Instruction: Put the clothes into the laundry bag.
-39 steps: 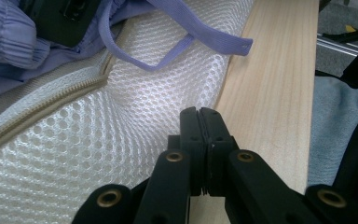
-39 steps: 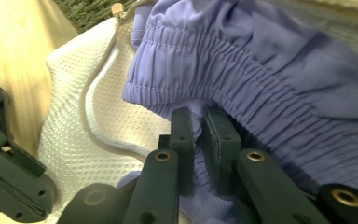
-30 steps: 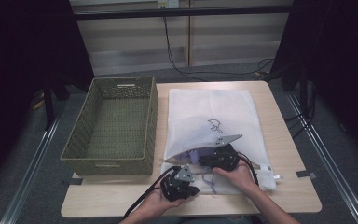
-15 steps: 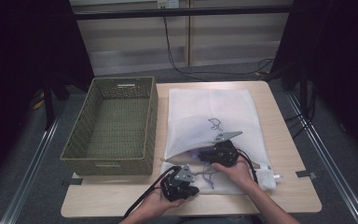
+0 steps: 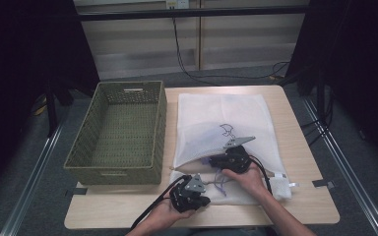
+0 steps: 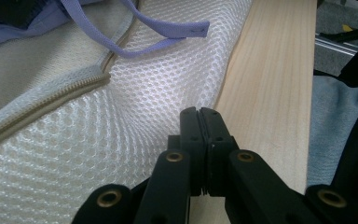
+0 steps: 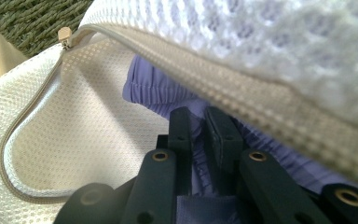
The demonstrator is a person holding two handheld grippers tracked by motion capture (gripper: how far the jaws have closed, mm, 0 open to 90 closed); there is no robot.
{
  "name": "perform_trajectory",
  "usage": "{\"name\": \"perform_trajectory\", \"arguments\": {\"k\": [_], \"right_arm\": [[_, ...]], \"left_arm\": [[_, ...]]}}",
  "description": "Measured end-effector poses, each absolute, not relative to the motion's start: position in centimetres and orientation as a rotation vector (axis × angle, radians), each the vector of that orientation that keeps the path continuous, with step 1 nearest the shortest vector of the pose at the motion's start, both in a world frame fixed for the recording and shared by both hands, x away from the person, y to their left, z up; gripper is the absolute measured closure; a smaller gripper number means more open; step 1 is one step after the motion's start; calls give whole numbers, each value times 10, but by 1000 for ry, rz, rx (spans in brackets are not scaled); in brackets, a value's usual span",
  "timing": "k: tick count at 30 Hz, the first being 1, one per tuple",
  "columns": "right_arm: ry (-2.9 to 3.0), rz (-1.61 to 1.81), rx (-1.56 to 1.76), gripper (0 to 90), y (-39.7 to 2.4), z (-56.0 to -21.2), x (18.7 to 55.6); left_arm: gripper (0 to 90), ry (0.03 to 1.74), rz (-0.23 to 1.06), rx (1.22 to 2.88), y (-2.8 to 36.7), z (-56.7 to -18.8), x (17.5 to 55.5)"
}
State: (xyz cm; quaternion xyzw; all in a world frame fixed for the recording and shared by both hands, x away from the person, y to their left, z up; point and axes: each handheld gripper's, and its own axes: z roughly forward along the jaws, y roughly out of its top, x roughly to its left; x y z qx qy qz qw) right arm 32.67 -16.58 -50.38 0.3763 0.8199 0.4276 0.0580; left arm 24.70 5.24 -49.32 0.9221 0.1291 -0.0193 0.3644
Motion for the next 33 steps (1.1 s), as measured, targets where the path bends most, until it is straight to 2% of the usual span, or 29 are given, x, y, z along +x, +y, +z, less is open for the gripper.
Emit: {"name": "perform_trajectory", "arguments": {"k": [9, 19, 33], "right_arm": [[2433, 1271, 1162, 799, -161, -504, 330], [2413, 1253, 1177, 785, -160, -503, 337], [2453, 1425, 1077, 669, -180, -473, 312]], "left_arm": [[891, 320, -45, 2410, 53, -490, 247], [891, 339, -68, 2378, 53, -493, 248], [889, 343, -72, 2378, 53, -492, 249]]}}
